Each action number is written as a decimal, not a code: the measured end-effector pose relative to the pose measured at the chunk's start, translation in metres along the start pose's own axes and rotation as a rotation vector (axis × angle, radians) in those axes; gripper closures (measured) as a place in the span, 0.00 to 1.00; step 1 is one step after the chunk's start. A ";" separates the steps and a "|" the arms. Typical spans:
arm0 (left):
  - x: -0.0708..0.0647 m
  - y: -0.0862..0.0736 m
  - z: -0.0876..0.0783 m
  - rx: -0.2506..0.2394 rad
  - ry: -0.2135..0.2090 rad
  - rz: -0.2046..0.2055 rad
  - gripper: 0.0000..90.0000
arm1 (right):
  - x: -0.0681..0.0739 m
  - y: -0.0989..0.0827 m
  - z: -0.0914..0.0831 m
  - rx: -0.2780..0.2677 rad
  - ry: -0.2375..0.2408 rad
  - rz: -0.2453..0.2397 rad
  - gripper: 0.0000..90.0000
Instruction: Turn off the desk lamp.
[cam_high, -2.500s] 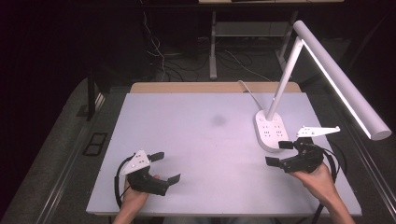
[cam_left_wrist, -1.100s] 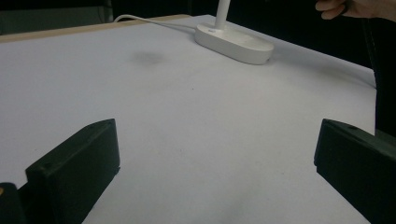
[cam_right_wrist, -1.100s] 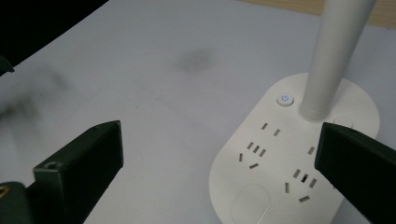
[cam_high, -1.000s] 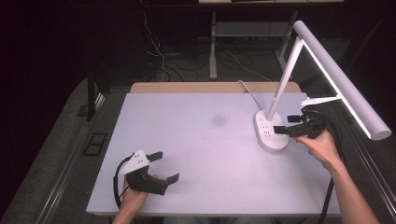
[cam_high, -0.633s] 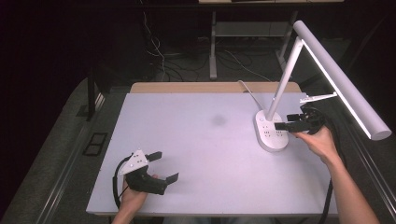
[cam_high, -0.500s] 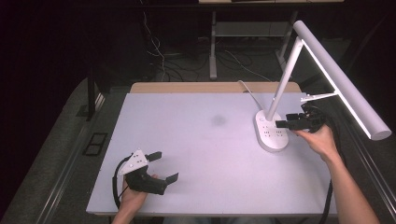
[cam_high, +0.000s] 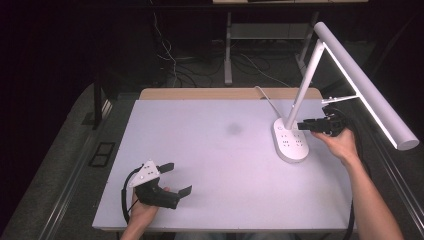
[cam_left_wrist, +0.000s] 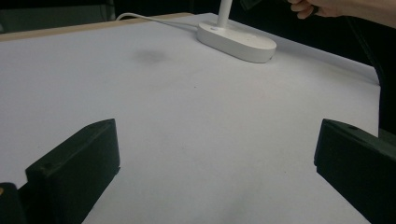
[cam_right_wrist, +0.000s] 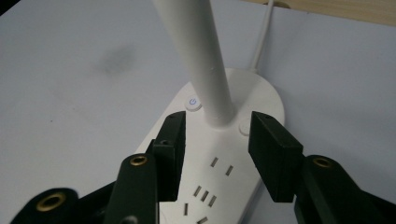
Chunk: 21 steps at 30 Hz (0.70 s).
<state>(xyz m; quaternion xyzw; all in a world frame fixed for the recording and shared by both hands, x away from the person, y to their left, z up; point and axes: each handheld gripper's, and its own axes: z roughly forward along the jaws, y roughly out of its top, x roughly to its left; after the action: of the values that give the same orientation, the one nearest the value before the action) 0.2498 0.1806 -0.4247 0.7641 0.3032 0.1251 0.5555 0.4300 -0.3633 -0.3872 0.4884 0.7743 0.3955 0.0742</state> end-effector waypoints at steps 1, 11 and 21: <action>0.000 0.000 0.000 0.001 0.000 0.001 0.00 | -0.002 0.000 0.002 -0.001 -0.005 0.008 0.67; 0.001 0.000 0.000 0.001 0.011 -0.004 0.00 | -0.018 -0.003 0.010 -0.017 -0.030 0.058 1.00; 0.001 0.000 0.000 0.004 0.014 -0.001 0.00 | -0.025 -0.004 0.022 -0.023 -0.026 0.094 1.00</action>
<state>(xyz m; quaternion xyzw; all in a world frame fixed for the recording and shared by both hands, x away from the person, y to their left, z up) 0.2510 0.1812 -0.4253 0.7643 0.3077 0.1295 0.5518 0.4509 -0.3729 -0.4115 0.5285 0.7448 0.4012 0.0711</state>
